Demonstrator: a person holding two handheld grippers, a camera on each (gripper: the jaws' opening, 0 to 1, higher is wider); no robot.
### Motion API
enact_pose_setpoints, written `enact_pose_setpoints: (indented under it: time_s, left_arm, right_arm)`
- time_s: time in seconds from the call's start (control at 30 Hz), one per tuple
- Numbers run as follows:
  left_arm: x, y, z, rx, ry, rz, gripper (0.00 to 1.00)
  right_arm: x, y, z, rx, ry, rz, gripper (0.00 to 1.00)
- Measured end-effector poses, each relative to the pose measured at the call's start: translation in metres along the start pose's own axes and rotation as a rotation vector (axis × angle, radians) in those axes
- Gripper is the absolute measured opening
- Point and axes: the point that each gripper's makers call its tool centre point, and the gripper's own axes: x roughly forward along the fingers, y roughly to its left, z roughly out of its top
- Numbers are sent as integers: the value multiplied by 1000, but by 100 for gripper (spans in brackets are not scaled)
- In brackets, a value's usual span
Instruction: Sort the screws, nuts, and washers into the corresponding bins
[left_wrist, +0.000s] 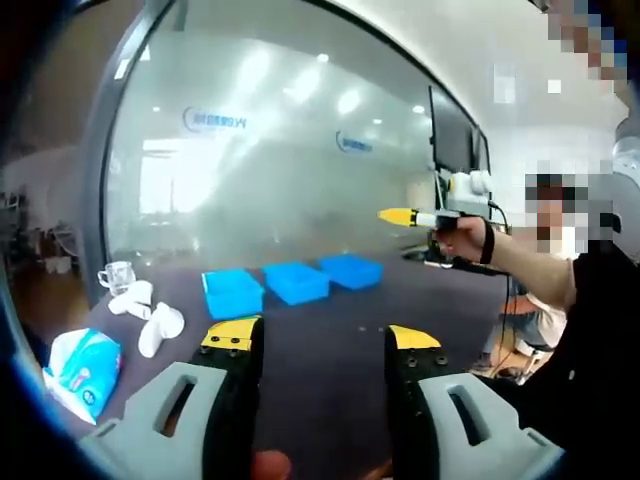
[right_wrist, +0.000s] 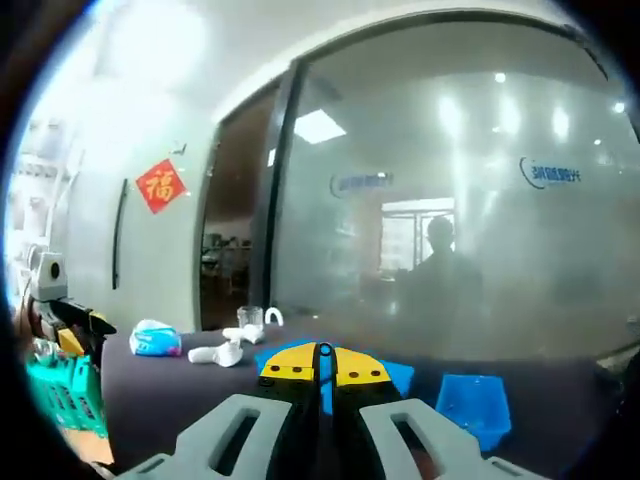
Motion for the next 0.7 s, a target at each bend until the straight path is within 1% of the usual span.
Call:
enact_pose_setpoints:
  time_s: [0.17, 0.33, 0.47, 0.7]
  left_arm:
    - [-1, 5, 1, -3, -5, 17, 47]
    - [-4, 10, 1, 0, -5, 41, 47]
    - [-6, 13, 0, -5, -6, 50, 47]
    - [-9, 15, -1, -8, -5, 63, 47]
  right_arm:
    - [43, -18, -7, 4, 38, -25, 2]
    - [79, -36, -22, 0, 94, -64, 2]
    - [104, -44, -31, -9, 123, -85, 2]
    - [141, -56, -39, -8, 143, -117, 2]
